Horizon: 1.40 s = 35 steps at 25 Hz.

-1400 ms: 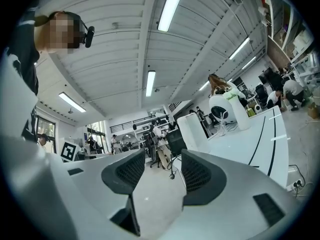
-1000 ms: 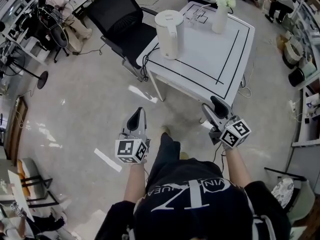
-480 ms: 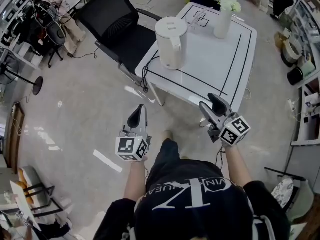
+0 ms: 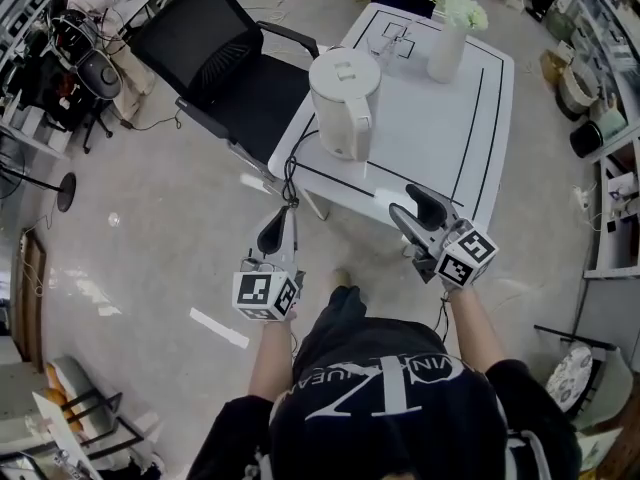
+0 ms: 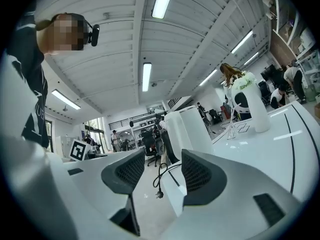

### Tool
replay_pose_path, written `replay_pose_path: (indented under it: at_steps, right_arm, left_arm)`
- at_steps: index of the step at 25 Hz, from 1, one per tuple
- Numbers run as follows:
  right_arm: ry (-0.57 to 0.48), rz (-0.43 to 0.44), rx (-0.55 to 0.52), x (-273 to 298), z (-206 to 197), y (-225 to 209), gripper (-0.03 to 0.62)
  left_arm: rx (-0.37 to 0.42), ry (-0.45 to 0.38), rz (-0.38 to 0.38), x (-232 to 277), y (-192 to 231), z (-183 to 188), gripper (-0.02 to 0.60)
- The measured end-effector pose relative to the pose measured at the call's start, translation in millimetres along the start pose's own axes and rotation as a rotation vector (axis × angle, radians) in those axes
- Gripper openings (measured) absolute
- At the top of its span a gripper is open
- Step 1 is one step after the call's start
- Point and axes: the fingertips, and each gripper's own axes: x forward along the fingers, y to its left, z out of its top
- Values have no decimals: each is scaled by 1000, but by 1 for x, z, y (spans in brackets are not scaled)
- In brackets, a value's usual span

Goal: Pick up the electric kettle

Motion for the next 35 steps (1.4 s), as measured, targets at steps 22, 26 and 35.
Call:
replay_pose_path:
  at_steps: [22,26,35]
  right_arm:
    - [3,47,-97,95,43,-26,227]
    - [55,159,-117,111,45,-24,227]
    - [119,285,-140,131,42,-22,227]
  left_arm:
    - [-20,58,-171,88,49,-9,9]
    - [-27,71,-178,93,45,-14,9]
    - [-46,84,-96,96,55,-24,10]
